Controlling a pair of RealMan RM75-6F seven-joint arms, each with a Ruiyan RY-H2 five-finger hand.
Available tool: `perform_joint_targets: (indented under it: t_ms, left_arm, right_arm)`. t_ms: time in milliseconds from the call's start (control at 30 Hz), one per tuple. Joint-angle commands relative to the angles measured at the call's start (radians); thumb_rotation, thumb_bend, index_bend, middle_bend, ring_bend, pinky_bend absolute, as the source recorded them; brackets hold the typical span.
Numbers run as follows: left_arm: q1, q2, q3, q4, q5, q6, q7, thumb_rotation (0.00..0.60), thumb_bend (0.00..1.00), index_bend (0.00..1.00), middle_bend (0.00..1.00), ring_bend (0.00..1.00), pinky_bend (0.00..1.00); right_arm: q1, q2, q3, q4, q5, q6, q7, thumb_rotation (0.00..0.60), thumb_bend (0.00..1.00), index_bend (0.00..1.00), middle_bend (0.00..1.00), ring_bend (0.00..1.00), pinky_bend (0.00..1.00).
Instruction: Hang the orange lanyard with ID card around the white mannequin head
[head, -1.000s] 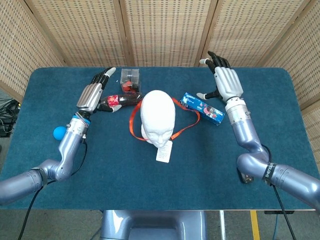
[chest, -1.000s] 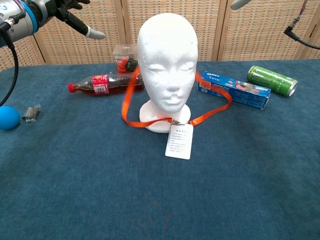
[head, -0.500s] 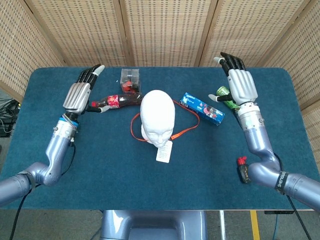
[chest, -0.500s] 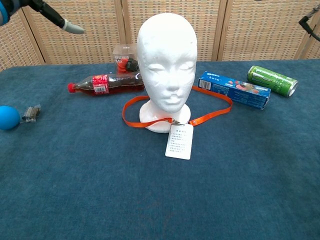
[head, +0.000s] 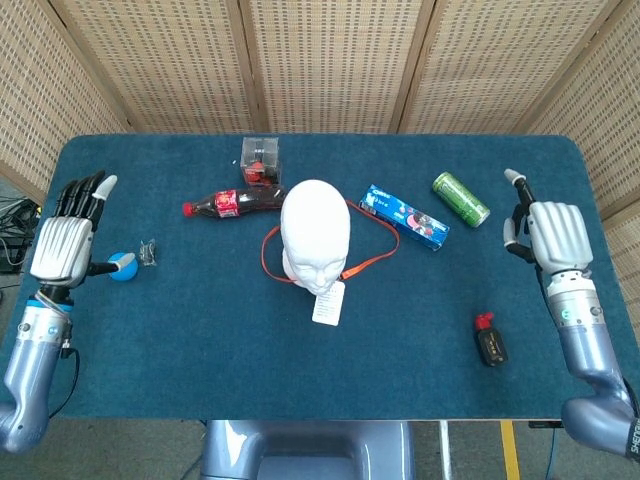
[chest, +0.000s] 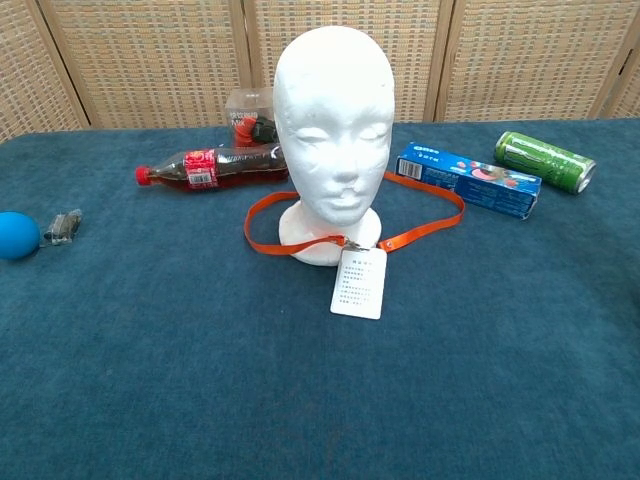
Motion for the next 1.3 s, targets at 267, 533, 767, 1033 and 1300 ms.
perform_joint_targets:
  t_ms: [267,533,767,1033,1300]
  left_arm:
    - [0.174,0.053,0.097,-0.171,-0.025,0.171,0.188,0.6,0.0,0.0,0.0,0.0,0.0]
    - [0.198,0.075,0.112,-0.198,-0.01,0.147,0.197,0.6,0.0,0.0,0.0,0.0,0.0]
    - [0.197,0.079,0.098,-0.185,-0.02,0.11,0.167,0.6,0.0,0.0,0.0,0.0,0.0]
    - [0.192,0.074,0.085,-0.176,-0.03,0.082,0.165,0.6,0.0,0.0,0.0,0.0,0.0]
    - [0.2,0.081,0.076,-0.16,-0.04,0.067,0.158,0.6,0.0,0.0,0.0,0.0,0.0]
  right_arm:
    - [-0.056,-0.008,-0.194,-0.002,-0.303,-0.123,0.054,0.6,0.82,0.2,0.75,0.64,0.83]
    - [0.022,-0.165,-0.217,0.043,-0.356,-0.263,-0.03,0.6,0.83,0.22,0.75,0.64,0.83]
    - [0.076,-0.295,-0.18,0.07,-0.295,-0.319,-0.105,0.6,0.84,0.22,0.75,0.64,0.83]
    - [0.145,-0.422,-0.147,0.094,-0.184,-0.391,-0.205,0.6,0.84,0.23,0.75,0.64,0.83]
    - [0.185,-0.528,-0.131,0.148,-0.065,-0.393,-0.298,0.6,0.84,0.24,0.75,0.65,0.83]
